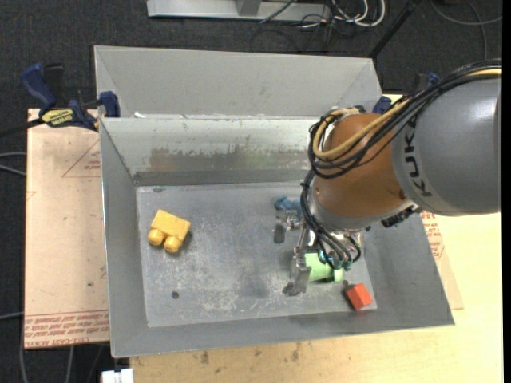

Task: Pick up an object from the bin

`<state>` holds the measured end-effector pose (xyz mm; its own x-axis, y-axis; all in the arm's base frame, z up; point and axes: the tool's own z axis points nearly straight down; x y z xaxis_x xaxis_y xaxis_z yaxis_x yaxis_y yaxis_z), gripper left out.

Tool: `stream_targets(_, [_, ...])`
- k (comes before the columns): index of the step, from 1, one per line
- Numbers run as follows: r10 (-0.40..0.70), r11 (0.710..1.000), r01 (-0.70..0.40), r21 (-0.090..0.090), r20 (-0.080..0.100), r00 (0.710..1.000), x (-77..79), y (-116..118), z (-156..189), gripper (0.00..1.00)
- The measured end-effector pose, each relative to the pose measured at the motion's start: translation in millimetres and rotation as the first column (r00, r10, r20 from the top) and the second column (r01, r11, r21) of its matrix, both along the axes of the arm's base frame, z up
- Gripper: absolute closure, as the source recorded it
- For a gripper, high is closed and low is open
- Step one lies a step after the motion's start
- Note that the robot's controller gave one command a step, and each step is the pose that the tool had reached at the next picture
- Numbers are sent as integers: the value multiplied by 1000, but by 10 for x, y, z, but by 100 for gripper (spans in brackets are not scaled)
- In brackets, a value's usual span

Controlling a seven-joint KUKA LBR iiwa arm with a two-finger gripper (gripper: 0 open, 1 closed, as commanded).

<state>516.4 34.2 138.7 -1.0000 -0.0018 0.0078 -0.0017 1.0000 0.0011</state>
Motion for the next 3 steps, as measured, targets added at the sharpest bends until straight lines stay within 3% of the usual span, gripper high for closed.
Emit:
stream_targets(1, [240,971,-240,-2,5,971,105,-743,-500,0])
stream_targets(2, [243,970,-243,1,8,970,114,-714,-488,100])
stream_targets(3, [255,967,-255,-4,19,967,203,-652,929,100])
